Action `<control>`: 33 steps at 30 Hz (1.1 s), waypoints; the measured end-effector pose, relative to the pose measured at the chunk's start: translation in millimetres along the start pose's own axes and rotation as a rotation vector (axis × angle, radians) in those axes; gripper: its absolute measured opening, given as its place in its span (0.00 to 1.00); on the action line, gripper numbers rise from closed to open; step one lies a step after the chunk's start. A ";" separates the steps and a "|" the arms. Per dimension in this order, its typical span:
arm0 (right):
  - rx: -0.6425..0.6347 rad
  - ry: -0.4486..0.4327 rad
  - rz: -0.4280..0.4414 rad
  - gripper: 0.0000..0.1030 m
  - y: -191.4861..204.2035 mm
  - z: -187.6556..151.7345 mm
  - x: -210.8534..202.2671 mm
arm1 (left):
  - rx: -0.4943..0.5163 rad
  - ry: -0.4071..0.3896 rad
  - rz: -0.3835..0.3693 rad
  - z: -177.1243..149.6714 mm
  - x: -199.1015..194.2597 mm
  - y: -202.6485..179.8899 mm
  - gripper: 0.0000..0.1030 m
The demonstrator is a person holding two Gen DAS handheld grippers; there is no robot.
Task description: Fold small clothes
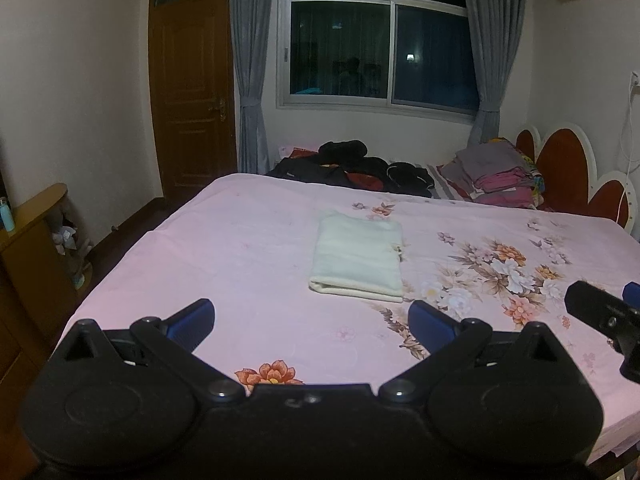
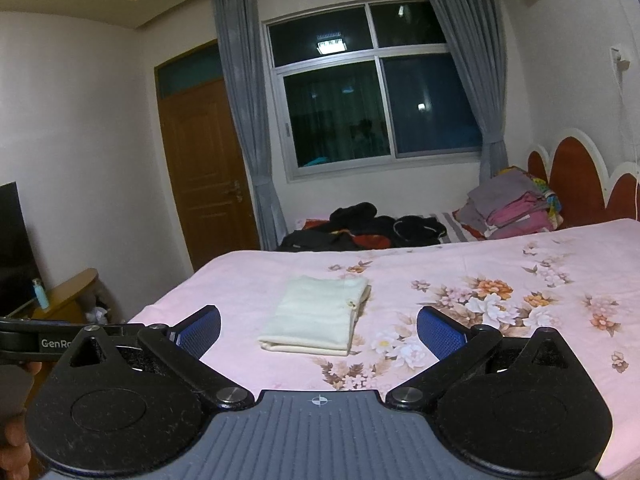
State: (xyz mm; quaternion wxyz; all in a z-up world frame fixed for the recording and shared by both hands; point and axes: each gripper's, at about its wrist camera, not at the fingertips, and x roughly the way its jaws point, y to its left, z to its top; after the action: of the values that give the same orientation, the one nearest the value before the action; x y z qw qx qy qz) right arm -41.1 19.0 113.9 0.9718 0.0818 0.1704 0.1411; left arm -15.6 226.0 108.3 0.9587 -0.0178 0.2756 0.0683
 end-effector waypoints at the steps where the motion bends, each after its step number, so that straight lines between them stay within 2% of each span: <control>1: 0.000 0.001 0.001 1.00 0.1 0.2 0.2 | 0.000 0.002 0.000 0.3 -0.2 0.5 1.00; 33: 0.006 0.020 0.011 1.00 -6.2 -0.9 5.0 | 0.005 0.020 0.000 0.7 2.6 1.4 1.00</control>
State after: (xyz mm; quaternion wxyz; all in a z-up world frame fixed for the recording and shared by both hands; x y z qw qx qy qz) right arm -35.4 14.8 110.2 0.9689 0.0844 0.1803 0.1467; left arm -13.2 227.7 107.6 0.9559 -0.0158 0.2854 0.0675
